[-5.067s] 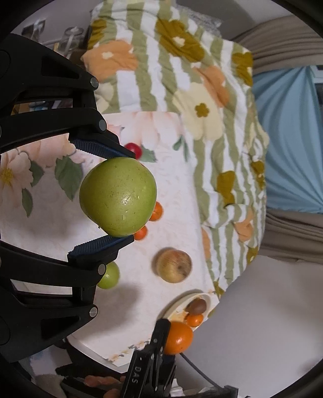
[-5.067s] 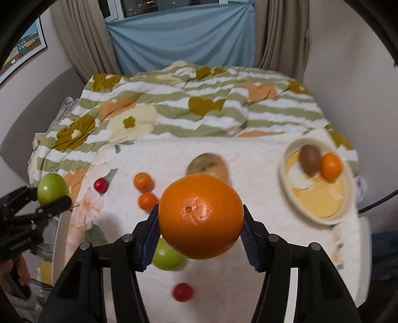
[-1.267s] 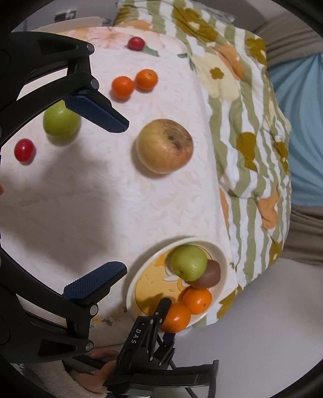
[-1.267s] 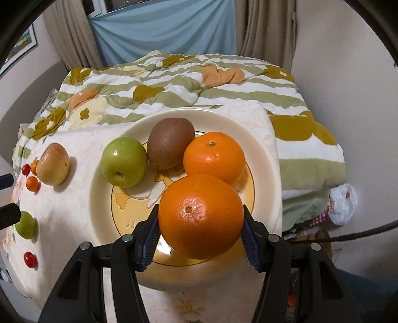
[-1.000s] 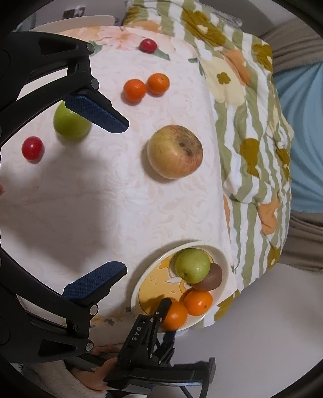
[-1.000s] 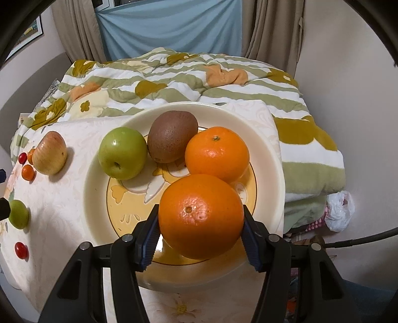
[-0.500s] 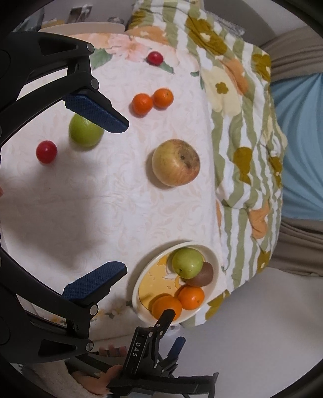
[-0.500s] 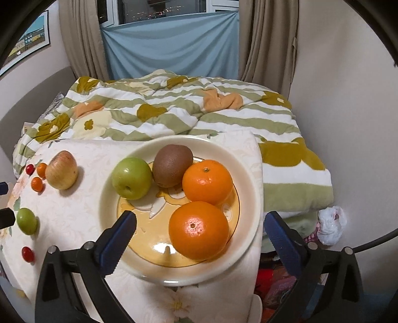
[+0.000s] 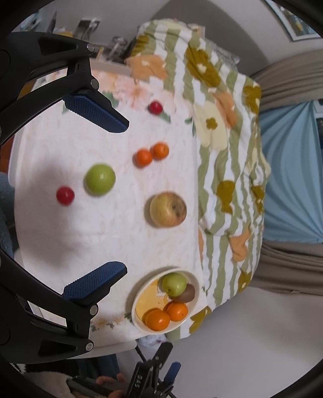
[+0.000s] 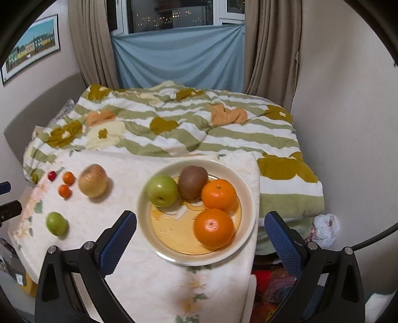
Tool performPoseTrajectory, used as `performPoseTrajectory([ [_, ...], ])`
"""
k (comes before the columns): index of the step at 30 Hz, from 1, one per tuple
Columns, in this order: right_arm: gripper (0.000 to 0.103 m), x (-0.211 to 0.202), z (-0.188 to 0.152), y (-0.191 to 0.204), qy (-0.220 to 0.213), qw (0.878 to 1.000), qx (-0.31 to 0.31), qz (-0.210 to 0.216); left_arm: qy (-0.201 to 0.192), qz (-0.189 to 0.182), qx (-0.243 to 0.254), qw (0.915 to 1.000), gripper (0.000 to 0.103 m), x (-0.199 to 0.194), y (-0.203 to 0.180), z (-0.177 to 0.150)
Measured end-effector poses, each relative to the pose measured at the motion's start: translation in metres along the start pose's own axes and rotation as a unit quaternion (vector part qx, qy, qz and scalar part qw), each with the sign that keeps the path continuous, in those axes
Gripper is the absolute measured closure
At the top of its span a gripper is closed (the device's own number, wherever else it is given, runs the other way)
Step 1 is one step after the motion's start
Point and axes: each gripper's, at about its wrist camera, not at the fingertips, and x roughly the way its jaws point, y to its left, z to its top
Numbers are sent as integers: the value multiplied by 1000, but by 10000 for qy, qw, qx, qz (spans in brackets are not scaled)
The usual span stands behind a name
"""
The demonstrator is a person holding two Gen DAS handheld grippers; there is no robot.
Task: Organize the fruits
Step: 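Grasp a red cherry tomato with the left tool while the right tool grasps another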
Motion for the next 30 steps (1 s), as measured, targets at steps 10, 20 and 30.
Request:
performPoseTrajectory([
  [10, 0, -43, 6, 48, -95, 9997, 151, -145, -429, -100, -78, 9990, 0, -37, 70, 0],
  [20, 0, -55, -5, 119, -66, 9951, 782, -596, -345, -505, 398, 9973, 0, -26, 144, 9],
  [30, 0, -36, -21, 186, 291, 9845, 1409, -998, -128, -1001, 820, 9915, 0, 17, 207, 20],
])
